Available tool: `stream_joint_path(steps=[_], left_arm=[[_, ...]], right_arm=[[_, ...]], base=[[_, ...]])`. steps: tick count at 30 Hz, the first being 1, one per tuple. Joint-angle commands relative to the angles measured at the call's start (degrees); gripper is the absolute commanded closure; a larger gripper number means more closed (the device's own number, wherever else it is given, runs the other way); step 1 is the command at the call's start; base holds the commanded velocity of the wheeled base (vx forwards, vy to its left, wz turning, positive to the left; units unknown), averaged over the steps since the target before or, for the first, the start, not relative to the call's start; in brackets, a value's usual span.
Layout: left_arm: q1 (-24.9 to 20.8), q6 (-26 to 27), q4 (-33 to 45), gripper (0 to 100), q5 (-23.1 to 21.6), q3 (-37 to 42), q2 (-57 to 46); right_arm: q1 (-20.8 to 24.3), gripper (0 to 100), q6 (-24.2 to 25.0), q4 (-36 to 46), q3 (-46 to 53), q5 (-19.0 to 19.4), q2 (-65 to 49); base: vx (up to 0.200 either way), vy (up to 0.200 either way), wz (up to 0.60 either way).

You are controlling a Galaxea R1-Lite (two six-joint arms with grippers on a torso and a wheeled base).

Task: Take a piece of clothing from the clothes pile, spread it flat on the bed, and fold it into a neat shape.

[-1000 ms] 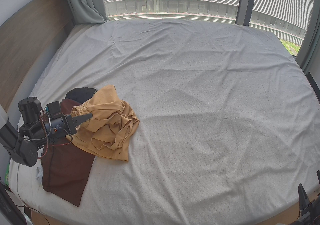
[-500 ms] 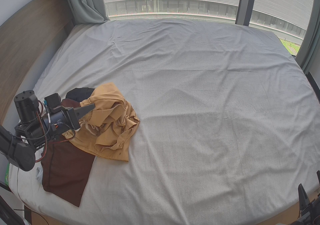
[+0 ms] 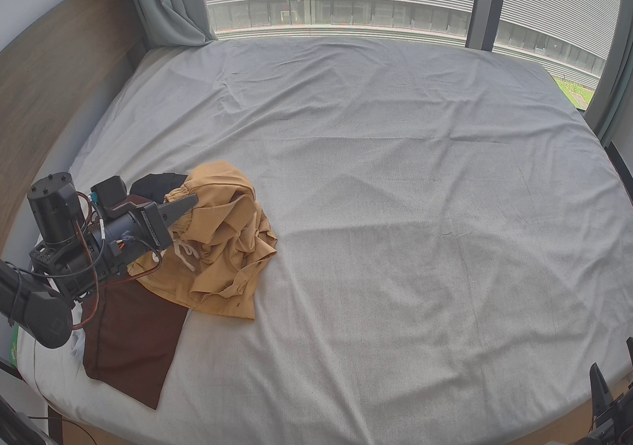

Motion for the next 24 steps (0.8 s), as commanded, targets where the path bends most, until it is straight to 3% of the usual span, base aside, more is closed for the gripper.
stream_joint_path(steps=[1, 16, 24], left_arm=[[-2.6, -2.0, 0.0, 100, 1.1, 0.1, -2.3], [-12.5, -11.8, -0.2, 100, 10.4, -0.4, -4.8], [-19.9, -15.5, -0.6, 100, 18.4, -1.5, -5.2]], right_arm=[[0.0, 0, 0.0, 0.0, 0.9, 0.0, -0.9], [0.0, 0, 0.0, 0.0, 0.9, 0.0, -0.9], [0.0, 0, 0.0, 0.0, 0.9, 0.0, -0.9]], base=[[0.000, 0.000, 0.00], [0.000, 0.000, 0.00], [0.000, 0.000, 0.00]])
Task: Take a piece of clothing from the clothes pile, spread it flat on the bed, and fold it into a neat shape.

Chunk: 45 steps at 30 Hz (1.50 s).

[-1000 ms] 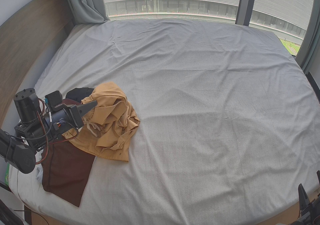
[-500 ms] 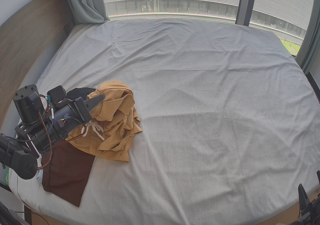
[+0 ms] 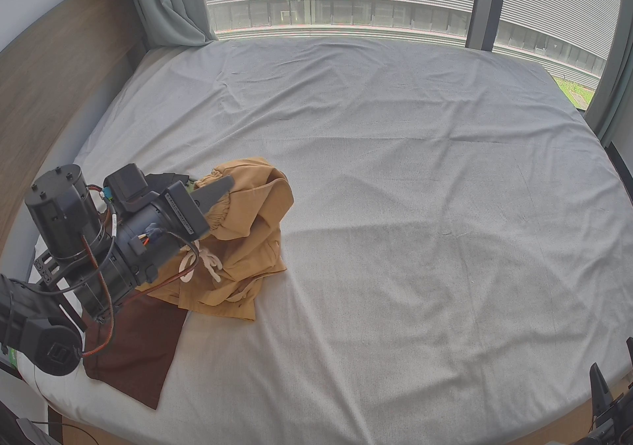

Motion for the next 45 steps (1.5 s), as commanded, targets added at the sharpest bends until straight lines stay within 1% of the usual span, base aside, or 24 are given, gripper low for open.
stream_joint_path(steps=[1, 2, 3, 8, 10, 12, 14, 16, 20, 24, 27, 37, 41, 45], left_arm=[[-4.7, -1.7, -0.3, 100, 2.7, -1.0, -0.5], [-4.7, -1.7, -0.3, 100, 2.7, -1.0, -0.5], [-6.7, -2.5, -0.5, 100, 4.6, -1.5, -0.5], [-10.2, -4.7, -2.4, 100, 7.8, -2.2, 0.0], [-10.7, -4.7, -2.5, 100, 8.0, -2.2, 0.0], [-12.8, -5.0, -2.8, 100, 8.6, -2.2, 0.0], [-13.5, -5.5, -2.8, 100, 8.8, -2.2, 0.0], [-15.6, -7.5, -2.9, 100, 9.3, -2.9, 0.0], [-19.1, -8.9, -2.9, 100, 10.6, -4.1, 0.2], [-21.0, -9.1, -3.0, 100, 10.6, -4.9, 1.5], [-22.1, -9.5, -4.6, 100, 10.3, -6.0, 2.9], [-26.0, -9.8, -5.7, 100, 10.0, -13.3, 12.2], [-27.5, -12.3, -5.7, 100, 8.6, -16.0, 14.8], [-27.9, -12.8, -5.8, 100, 6.7, -16.8, 17.0]], right_arm=[[0.0, 0, 0.0, -0.1, 0.9, 0.0, -0.9], [0.0, 0, 0.0, -0.1, 0.9, 0.0, -0.9], [0.0, 0, 0.0, 0.0, 0.9, 0.0, -0.9], [0.0, 0, 0.0, 0.0, 0.9, 0.0, -0.9], [0.0, 0, 0.0, 0.0, 0.9, 0.0, -0.9], [0.0, 0, 0.0, -0.1, 0.9, 0.0, -0.9], [0.0, 0, 0.0, 0.0, 0.9, 0.0, -0.9], [0.0, 0, 0.0, 0.0, 0.9, 0.0, -0.9], [0.0, 0, 0.0, -0.1, 0.9, 0.0, -0.9], [0.0, 0, 0.0, -0.1, 0.9, 0.0, -0.9], [0.0, 0, 0.0, -0.1, 0.9, 0.0, -0.9], [0.0, 0, 0.1, -0.1, 0.9, 0.0, -0.9], [0.0, 0, 0.1, -0.1, 0.9, 0.0, -0.9], [0.0, 0, 0.1, -0.1, 0.9, 0.0, -0.9]], base=[[0.000, 0.000, 0.00], [0.000, 0.000, 0.00], [0.000, 0.000, 0.00], [0.000, 0.000, 0.00], [0.000, 0.000, 0.00], [0.000, 0.000, 0.00], [0.000, 0.000, 0.00], [0.000, 0.000, 0.00], [0.000, 0.000, 0.00], [0.000, 0.000, 0.00], [0.000, 0.000, 0.00], [0.000, 0.000, 0.00], [0.000, 0.000, 0.00], [0.000, 0.000, 0.00]])
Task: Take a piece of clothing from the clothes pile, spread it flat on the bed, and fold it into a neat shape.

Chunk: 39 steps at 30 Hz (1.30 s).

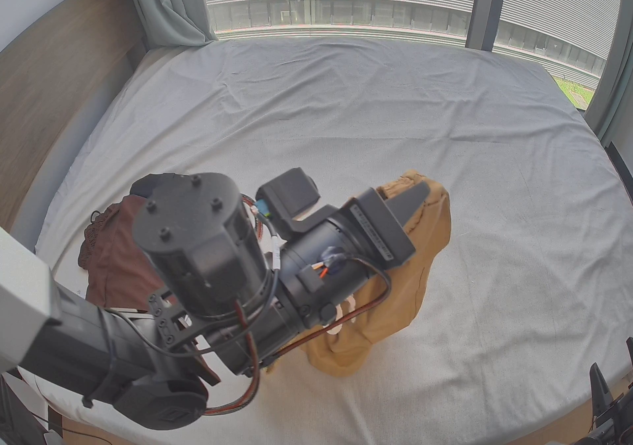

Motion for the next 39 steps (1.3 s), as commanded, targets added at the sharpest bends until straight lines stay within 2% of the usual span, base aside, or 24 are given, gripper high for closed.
stream_joint_path(steps=[1, 7, 14, 26, 31, 35, 39], left_arm=[[-0.8, -0.3, -0.1, 100, -1.9, -1.5, 4.2], [-2.4, -3.0, -0.1, 100, -4.4, -5.2, 5.9], [-4.9, -3.3, 0.6, 100, -7.0, -10.7, 6.1], [-9.3, -6.0, 4.4, 100, -6.8, -21.9, 2.7], [-9.9, -9.6, 6.2, 100, -5.9, -28.6, 0.7], [-8.5, -9.9, 7.1, 100, -5.1, -26.5, 1.0], [-3.3, -9.6, 5.9, 100, -5.5, -16.5, 2.3]], right_arm=[[0.0, 0, 0.0, 0.0, 0.9, 0.0, -0.9], [0.0, 0, 0.0, 0.0, 0.9, 0.0, -0.9], [0.0, 0, 0.0, 0.0, 0.9, 0.0, -0.9], [0.0, 0, 0.0, 0.0, 0.9, 0.0, -0.9], [0.0, 0, 0.0, 0.0, 0.9, 0.0, -0.9], [0.0, 0, 0.0, 0.0, 0.9, 0.0, -0.9], [0.0, 0, 0.0, 0.0, 0.9, 0.0, -0.9]], base=[[0.000, 0.000, 0.00], [0.000, 0.000, 0.00], [0.000, 0.000, 0.00], [0.000, 0.000, 0.00], [0.000, 0.000, 0.00], [0.000, 0.000, 0.00], [0.000, 0.000, 0.00]])
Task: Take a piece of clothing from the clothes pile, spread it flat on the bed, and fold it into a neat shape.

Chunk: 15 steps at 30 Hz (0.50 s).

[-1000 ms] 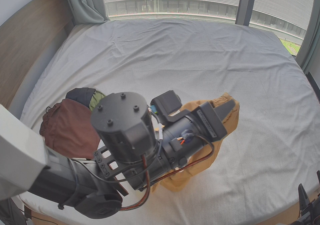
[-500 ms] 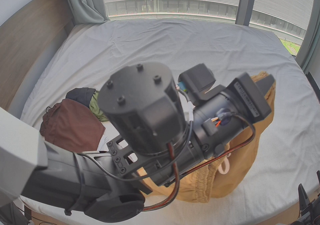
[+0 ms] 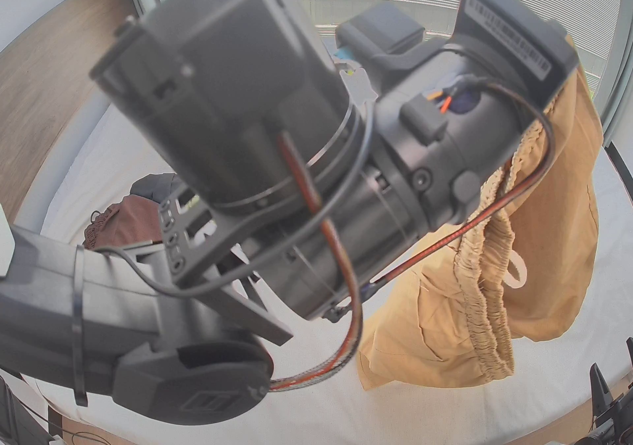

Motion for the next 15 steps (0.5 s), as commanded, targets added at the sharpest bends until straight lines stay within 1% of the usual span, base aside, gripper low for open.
stream_joint_path(steps=[1, 5, 8, 9, 10, 12, 15], left_arm=[[6.5, 0.0, -1.3, 100, 0.1, 12.5, 0.9], [10.7, 0.6, -6.2, 100, 0.1, 20.0, 3.7], [13.7, 3.6, -11.7, 100, 0.1, 23.7, 8.2], [14.0, 3.7, -12.4, 100, 0.1, 24.0, 8.8], [15.0, 4.7, -17.0, 100, 0.1, 24.9, 11.9], [15.9, 5.5, -23.6, 100, 0.1, 25.5, 15.3], [16.6, 5.9, -25.2, 100, 0.1, 25.8, 16.3]], right_arm=[[0.0, 0, 0.0, 0.0, 0.9, 0.0, -0.9], [0.0, 0, 0.0, 0.0, 0.9, 0.0, -0.9], [0.0, 0, 0.0, -0.1, 0.9, 0.0, -0.9], [0.0, 0, 0.0, 0.0, 0.9, 0.0, -0.9], [0.0, 0, 0.0, -0.1, 0.9, 0.0, -0.9], [0.0, 0, 0.0, -0.1, 0.9, 0.0, -0.9], [0.0, 0, 0.0, -0.1, 0.9, 0.0, -0.9]], base=[[0.000, 0.000, 0.00], [0.000, 0.000, 0.00], [0.000, 0.000, 0.00], [0.000, 0.000, 0.00], [0.000, 0.000, 0.00], [0.000, 0.000, 0.00], [0.000, 0.000, 0.00]])
